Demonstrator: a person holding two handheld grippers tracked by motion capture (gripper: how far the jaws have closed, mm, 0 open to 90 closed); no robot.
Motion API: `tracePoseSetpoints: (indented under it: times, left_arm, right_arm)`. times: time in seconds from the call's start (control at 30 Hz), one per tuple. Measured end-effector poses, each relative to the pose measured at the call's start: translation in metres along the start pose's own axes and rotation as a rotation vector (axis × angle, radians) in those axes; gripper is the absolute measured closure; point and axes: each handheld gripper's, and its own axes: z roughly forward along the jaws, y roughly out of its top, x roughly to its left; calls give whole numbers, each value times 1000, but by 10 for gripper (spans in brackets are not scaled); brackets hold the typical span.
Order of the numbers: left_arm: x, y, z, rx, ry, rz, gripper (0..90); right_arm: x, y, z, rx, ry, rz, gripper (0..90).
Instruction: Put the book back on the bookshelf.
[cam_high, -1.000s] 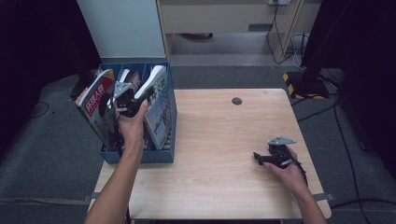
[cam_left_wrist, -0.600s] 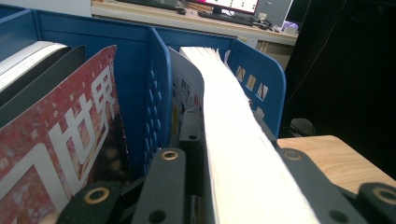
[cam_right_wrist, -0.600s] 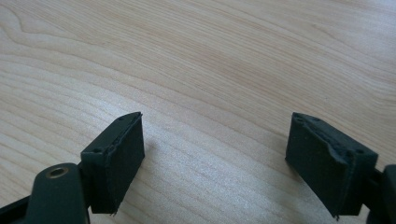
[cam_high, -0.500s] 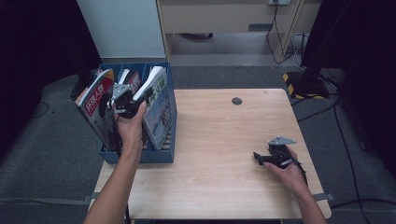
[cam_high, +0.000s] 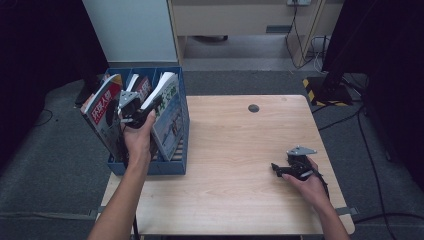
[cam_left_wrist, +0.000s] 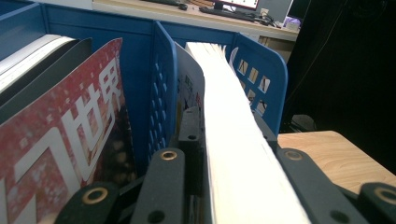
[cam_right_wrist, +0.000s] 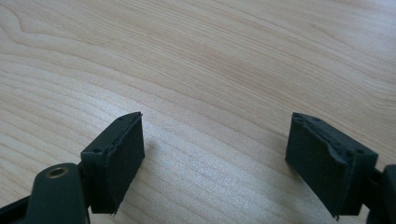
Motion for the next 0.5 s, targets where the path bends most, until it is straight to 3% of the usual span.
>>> tracePoseSetpoints:
  times: [0.5]
  left_arm:
    - [2, -2, -3, 4, 41, 2, 717]
  right_arm:
    - [0, 0, 0, 0, 0, 0, 195]
